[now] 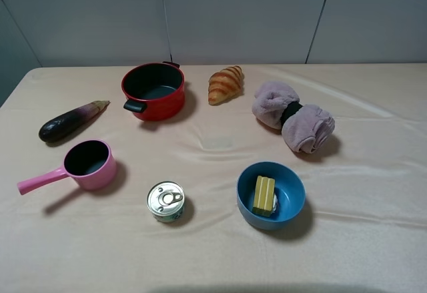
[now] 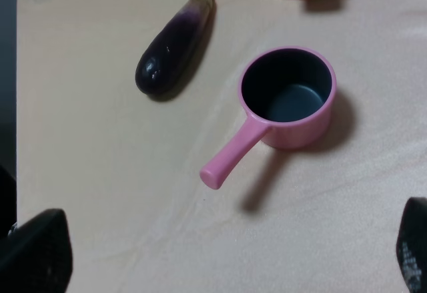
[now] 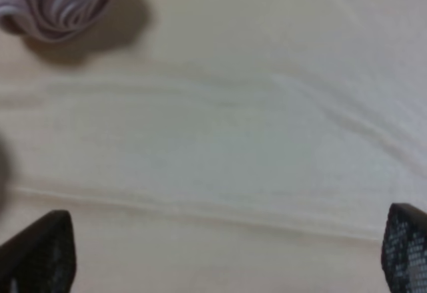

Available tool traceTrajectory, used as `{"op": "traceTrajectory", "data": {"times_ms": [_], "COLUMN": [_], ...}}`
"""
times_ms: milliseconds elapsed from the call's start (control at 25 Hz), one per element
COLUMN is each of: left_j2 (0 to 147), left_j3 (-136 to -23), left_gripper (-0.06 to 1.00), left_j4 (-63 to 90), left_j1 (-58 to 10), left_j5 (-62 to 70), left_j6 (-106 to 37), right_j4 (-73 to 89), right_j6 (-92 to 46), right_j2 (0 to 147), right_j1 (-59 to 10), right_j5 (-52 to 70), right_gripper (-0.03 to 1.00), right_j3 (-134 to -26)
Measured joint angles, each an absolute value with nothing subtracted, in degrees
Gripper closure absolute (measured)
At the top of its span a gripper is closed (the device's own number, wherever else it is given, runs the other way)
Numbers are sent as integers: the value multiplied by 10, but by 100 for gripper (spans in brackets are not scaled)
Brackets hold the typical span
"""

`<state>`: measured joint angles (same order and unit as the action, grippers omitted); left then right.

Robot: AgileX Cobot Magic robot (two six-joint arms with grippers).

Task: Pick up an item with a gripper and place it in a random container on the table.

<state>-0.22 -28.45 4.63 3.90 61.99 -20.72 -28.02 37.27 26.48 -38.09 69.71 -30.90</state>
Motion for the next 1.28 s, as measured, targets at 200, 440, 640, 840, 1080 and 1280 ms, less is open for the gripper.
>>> {"op": "traceTrajectory", "data": {"times_ms": [200, 440, 640, 840, 1080, 1280], "left_j2": [-2, -2, -2, -2, -2, -2], "left_j3": [-285, -285, -285, -285, -285, -285], "left_gripper": [-4, -4, -4, -4, -4, -4], "left_j4": [46, 46, 46, 46, 46, 46], "left_j1": [39, 39, 39, 39, 39, 39], "left_j5": [620, 620, 620, 620, 620, 620], "left_j6": [-207, -207, -207, -207, -207, -207], "right_j4": [-258, -228, -190, -138, -113, -99], "right_j6": [344, 299, 245, 170, 128, 98], "right_j2": [232, 207, 205, 199, 139, 77], "right_j1": [-324, -239, -184, -127, -68, -25], "right_j5": [698, 692, 675, 652, 634, 630], "right_gripper": [27, 27, 27, 27, 27, 27], "right_j3": [-309, -309, -309, -309, -305, -302]}}
